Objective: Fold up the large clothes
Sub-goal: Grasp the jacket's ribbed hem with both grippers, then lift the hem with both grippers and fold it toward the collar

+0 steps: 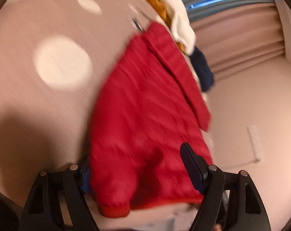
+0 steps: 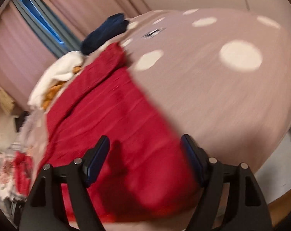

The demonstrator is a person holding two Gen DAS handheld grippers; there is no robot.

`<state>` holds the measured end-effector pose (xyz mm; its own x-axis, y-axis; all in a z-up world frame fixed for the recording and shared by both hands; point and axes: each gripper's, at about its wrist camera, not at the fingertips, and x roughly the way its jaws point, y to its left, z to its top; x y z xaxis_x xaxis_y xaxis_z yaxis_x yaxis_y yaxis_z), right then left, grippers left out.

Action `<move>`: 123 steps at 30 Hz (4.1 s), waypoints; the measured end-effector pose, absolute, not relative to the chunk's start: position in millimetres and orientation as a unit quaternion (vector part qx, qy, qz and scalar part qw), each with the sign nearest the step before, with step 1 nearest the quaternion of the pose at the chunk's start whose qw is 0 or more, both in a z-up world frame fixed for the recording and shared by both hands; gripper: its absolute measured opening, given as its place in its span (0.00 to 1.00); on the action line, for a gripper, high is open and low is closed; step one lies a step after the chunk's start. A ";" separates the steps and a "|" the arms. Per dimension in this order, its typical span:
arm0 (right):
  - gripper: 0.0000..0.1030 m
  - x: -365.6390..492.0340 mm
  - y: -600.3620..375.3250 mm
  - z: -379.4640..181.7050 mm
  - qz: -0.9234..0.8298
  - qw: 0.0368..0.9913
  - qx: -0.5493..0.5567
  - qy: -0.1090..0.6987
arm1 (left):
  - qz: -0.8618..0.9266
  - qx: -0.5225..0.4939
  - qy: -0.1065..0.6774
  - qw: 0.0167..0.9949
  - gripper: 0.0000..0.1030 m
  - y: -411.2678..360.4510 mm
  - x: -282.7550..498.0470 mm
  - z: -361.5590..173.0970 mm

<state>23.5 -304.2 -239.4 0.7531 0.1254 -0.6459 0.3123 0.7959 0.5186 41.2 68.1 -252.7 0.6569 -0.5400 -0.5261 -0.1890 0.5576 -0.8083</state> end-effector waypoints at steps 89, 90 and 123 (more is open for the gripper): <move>0.13 52.9 -285.0 -59.4 -0.005 0.970 0.186 0.158 | -0.022 -0.131 0.187 0.973 0.17 -10.3 74.8 -75.0; 0.13 49.9 -285.6 -56.1 -0.008 0.971 0.186 0.152 | -0.023 -0.128 0.185 0.974 0.17 -12.2 73.3 -73.8; 0.14 25.2 -288.8 -44.3 0.014 0.975 0.170 0.139 | -0.024 -0.163 0.174 0.971 0.17 -1.8 43.7 -60.0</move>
